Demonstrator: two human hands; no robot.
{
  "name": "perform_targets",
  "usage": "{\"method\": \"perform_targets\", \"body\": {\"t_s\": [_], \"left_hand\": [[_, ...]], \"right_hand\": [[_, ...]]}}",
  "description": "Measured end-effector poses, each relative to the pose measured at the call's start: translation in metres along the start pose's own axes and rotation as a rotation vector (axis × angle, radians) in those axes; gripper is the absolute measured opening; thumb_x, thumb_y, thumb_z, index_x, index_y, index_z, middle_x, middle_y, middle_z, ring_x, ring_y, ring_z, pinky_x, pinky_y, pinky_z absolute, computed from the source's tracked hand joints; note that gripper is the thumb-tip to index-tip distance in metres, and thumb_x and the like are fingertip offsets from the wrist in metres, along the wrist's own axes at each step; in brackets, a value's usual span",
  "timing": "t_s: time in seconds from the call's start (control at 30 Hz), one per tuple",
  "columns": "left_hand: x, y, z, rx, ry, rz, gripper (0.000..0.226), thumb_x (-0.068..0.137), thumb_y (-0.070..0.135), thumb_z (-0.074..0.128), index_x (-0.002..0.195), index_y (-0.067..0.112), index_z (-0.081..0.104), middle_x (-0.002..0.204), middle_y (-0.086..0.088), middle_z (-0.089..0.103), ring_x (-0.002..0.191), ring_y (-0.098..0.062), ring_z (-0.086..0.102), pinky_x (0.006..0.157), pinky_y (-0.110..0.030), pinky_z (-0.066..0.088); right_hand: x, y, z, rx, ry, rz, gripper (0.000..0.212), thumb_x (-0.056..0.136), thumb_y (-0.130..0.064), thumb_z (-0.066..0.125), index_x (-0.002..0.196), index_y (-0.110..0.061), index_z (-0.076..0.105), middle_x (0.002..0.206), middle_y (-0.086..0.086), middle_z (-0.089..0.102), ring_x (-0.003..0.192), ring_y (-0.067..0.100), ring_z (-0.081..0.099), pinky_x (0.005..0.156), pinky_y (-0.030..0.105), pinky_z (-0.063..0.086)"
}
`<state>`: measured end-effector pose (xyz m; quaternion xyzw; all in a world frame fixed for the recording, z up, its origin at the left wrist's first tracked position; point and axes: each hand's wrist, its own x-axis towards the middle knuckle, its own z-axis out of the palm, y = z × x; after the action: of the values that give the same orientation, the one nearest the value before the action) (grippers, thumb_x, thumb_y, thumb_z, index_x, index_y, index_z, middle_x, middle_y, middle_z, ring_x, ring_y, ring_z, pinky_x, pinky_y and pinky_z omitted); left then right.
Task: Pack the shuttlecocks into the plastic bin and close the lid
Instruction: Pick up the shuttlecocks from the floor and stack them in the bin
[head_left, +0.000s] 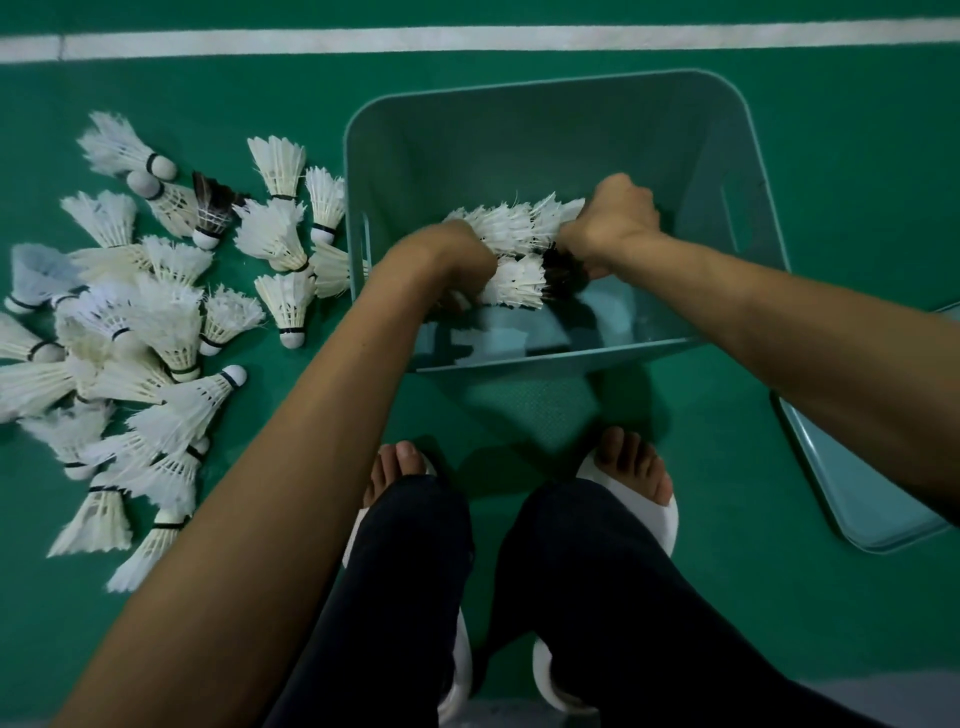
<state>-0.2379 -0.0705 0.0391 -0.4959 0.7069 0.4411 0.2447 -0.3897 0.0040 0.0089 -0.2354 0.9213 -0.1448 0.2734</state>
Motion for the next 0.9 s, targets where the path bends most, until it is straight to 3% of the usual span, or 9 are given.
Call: {"method": "perform_targets", "body": {"t_s": [0.13, 0.2, 0.3, 0.37, 0.43, 0.53, 0.67, 0.77, 0.9], "left_hand": [[-0.031, -0.009, -0.018, -0.258, 0.257, 0.265, 0.017, 0.092, 0.002, 0.065, 0.109, 0.001, 0.069, 0.092, -0.011, 0.073, 0.075, -0.022, 0.067, 0.072, -0.035, 0.054], [-0.054, -0.016, -0.028, -0.356, 0.426, 0.422, 0.014, 0.091, 0.01, 0.067, 0.104, 0.015, 0.07, 0.092, -0.004, 0.074, 0.078, -0.019, 0.07, 0.071, -0.03, 0.055], [-0.077, -0.042, -0.039, -0.442, 0.657, 0.542, 0.013, 0.089, 0.013, 0.065, 0.098, 0.018, 0.072, 0.085, -0.001, 0.072, 0.081, -0.018, 0.071, 0.077, -0.034, 0.059], [-0.082, -0.07, -0.041, -0.548, 0.771, 0.498, 0.011, 0.086, 0.016, 0.065, 0.093, 0.016, 0.073, 0.083, -0.005, 0.073, 0.08, -0.019, 0.071, 0.079, -0.039, 0.06], [-0.08, -0.108, -0.032, -0.626, 0.875, 0.337, 0.012, 0.085, 0.017, 0.064, 0.09, 0.013, 0.074, 0.083, -0.004, 0.074, 0.081, -0.022, 0.071, 0.079, -0.042, 0.061], [-0.07, -0.167, -0.005, -0.611, 0.992, -0.014, 0.015, 0.086, 0.017, 0.061, 0.094, 0.013, 0.073, 0.087, 0.0, 0.072, 0.085, -0.021, 0.068, 0.074, -0.038, 0.055], [-0.038, -0.207, 0.022, -0.416, 0.932, -0.1, 0.032, 0.08, 0.025, 0.065, 0.105, 0.005, 0.063, 0.101, -0.009, 0.066, 0.09, -0.025, 0.058, 0.071, -0.033, 0.038], [-0.011, -0.211, 0.025, -0.265, 0.917, -0.022, 0.054, 0.078, 0.028, 0.078, 0.122, 0.007, 0.054, 0.123, -0.015, 0.057, 0.111, -0.032, 0.054, 0.082, -0.041, 0.046], [0.018, -0.213, 0.025, -0.219, 0.924, -0.042, 0.055, 0.077, 0.036, 0.083, 0.116, 0.013, 0.052, 0.117, -0.009, 0.06, 0.106, -0.03, 0.058, 0.076, -0.038, 0.046]], "right_hand": [[-0.02, -0.018, -0.027, 0.025, 0.097, -0.106, 0.023, 0.073, -0.018, 0.065, 0.09, -0.006, 0.074, 0.087, 0.014, 0.073, 0.082, 0.03, 0.073, 0.078, 0.037, 0.062], [-0.033, -0.03, -0.039, 0.133, 0.121, -0.174, 0.024, 0.073, -0.015, 0.065, 0.088, 0.001, 0.075, 0.082, 0.019, 0.075, 0.075, 0.031, 0.075, 0.071, 0.046, 0.064], [-0.064, -0.057, -0.044, 0.3, 0.126, -0.27, 0.033, 0.07, -0.015, 0.061, 0.093, 0.008, 0.071, 0.092, 0.027, 0.073, 0.069, 0.025, 0.071, 0.066, 0.054, 0.062], [-0.096, -0.079, -0.039, 0.416, 0.138, -0.323, 0.036, 0.07, -0.024, 0.062, 0.1, -0.005, 0.063, 0.097, 0.019, 0.071, 0.08, 0.024, 0.071, 0.072, 0.051, 0.062], [-0.136, -0.097, -0.027, 0.537, 0.125, -0.408, 0.032, 0.077, -0.025, 0.063, 0.106, -0.018, 0.05, 0.094, 0.006, 0.069, 0.082, 0.022, 0.071, 0.072, 0.036, 0.06], [-0.196, -0.108, 0.009, 0.582, 0.007, -0.554, 0.036, 0.09, -0.015, 0.065, 0.122, -0.013, 0.05, 0.076, -0.01, 0.065, 0.065, -0.001, 0.064, 0.059, 0.016, 0.048], [-0.221, -0.107, 0.075, 0.374, -0.287, -0.598, 0.041, 0.089, -0.015, 0.062, 0.127, -0.013, 0.047, 0.085, -0.002, 0.068, 0.076, 0.013, 0.065, 0.066, 0.037, 0.056], [-0.215, -0.099, 0.1, 0.185, -0.476, -0.527, 0.043, 0.087, -0.01, 0.057, 0.127, -0.013, 0.04, 0.093, 0.006, 0.064, 0.074, 0.02, 0.06, 0.049, 0.027, 0.038], [-0.203, -0.082, 0.12, 0.051, -0.545, -0.462, 0.043, 0.085, -0.008, 0.054, 0.124, -0.013, 0.036, 0.09, 0.009, 0.057, 0.081, 0.029, 0.061, 0.057, 0.034, 0.039]]}}
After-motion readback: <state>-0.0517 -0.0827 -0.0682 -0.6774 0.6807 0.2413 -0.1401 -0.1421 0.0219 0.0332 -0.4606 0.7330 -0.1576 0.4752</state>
